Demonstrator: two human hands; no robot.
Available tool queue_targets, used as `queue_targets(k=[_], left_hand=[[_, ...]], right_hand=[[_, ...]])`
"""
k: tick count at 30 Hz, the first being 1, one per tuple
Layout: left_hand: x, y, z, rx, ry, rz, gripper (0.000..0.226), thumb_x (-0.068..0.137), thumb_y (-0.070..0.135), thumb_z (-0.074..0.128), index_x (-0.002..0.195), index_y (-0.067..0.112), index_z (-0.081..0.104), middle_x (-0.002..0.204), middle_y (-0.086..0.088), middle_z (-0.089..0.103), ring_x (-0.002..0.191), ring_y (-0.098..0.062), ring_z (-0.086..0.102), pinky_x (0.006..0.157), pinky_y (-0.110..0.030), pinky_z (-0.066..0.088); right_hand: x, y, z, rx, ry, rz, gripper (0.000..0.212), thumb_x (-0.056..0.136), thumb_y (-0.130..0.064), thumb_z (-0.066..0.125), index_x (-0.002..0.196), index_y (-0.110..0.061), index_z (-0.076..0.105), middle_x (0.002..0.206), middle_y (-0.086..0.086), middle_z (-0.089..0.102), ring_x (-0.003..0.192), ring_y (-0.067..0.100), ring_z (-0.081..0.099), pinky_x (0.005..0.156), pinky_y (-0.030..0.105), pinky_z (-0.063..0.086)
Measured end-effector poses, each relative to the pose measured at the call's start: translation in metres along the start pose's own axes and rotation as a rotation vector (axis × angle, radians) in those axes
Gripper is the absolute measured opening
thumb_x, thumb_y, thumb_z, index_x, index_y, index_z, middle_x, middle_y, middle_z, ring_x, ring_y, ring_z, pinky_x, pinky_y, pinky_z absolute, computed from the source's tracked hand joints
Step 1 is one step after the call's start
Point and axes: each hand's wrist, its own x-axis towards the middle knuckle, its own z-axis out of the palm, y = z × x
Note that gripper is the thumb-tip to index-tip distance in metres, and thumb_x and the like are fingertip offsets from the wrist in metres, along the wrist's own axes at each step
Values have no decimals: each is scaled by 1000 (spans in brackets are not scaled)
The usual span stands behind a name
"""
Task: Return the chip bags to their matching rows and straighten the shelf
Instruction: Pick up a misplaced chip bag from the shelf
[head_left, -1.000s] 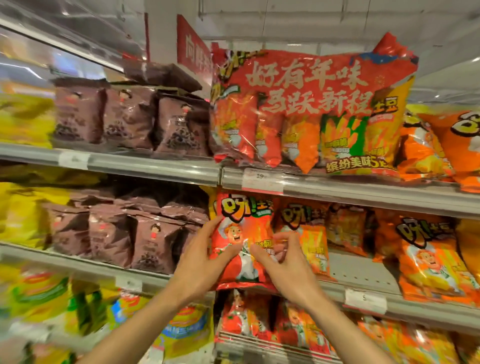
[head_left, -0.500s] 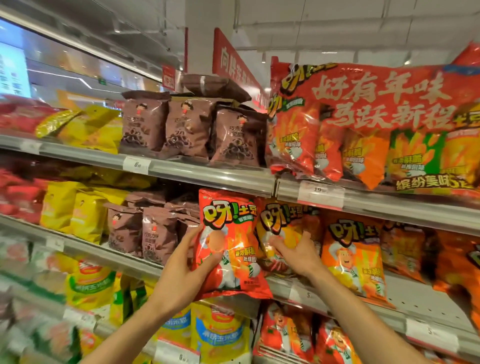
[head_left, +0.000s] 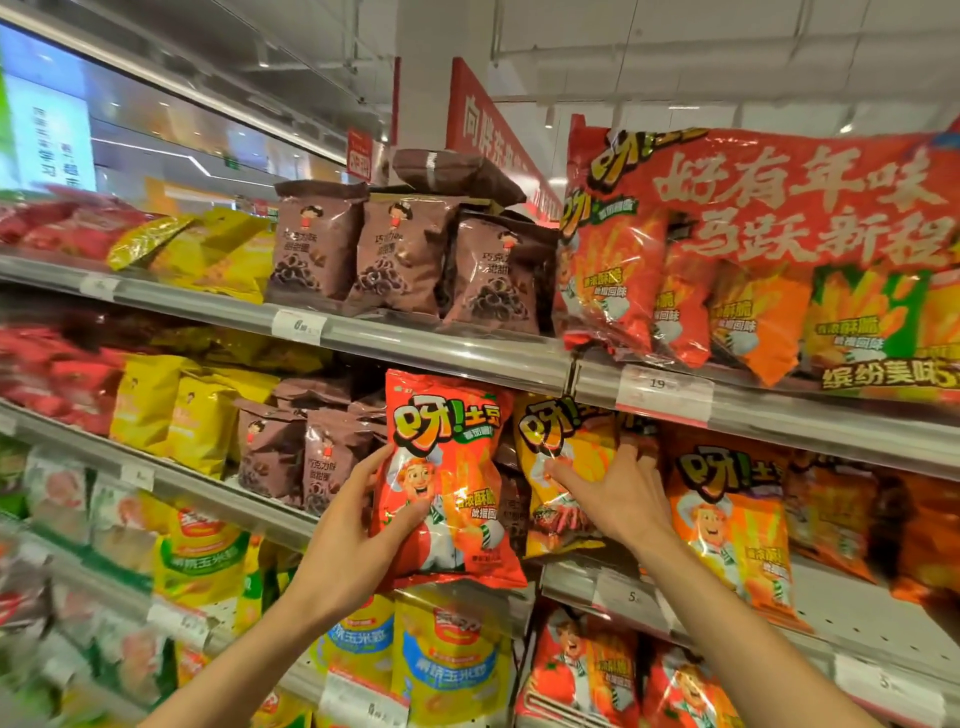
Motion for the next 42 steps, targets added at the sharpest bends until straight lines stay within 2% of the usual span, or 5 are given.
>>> queue_targets(k=[7, 16, 30, 36, 42], left_hand=[[4, 0, 41, 5, -33, 41, 70, 73, 76, 64, 135, 57, 40, 126, 36, 56, 115, 11, 56, 93, -20, 47], [34, 13, 138, 67, -127, 136, 70, 86, 62, 64, 146, 41, 35, 146, 13, 50, 130, -9, 51, 108, -44, 44], [53, 3, 195, 306, -170, 183, 68, 92, 58, 53, 149, 32, 28, 144, 0, 40, 124, -25, 54, 93, -45, 48], [55, 2, 199, 208, -271, 214, 69, 92, 55, 55, 151, 35, 26, 148, 7, 41, 124, -3, 43, 100, -32, 40], [55, 11, 219, 187, -363, 157, 72, 96, 53, 52, 155, 28, 21, 157, 3, 34, 141, -16, 37, 113, -38, 34]], right_hand=[[-24, 45, -47, -85, 130, -8, 119, 65, -93, 44, 145, -7, 29, 140, 20, 38, 126, 36, 45, 92, 43, 46], [-55, 136, -111, -93, 218, 150, 116, 66, -91, 48, 151, -16, 20, 144, 15, 34, 130, 34, 43, 96, 46, 44], [-74, 191, -125, 29, 245, 230, 115, 59, -92, 50, 147, -22, 25, 134, 11, 39, 123, 32, 46, 93, 40, 44], [-71, 199, -126, 40, 253, 237, 112, 62, -89, 54, 147, -22, 25, 137, 12, 38, 122, 32, 48, 91, 40, 45], [-68, 212, -131, 29, 263, 269, 113, 62, -90, 52, 148, -23, 24, 140, 11, 36, 126, 31, 45, 92, 42, 45]])
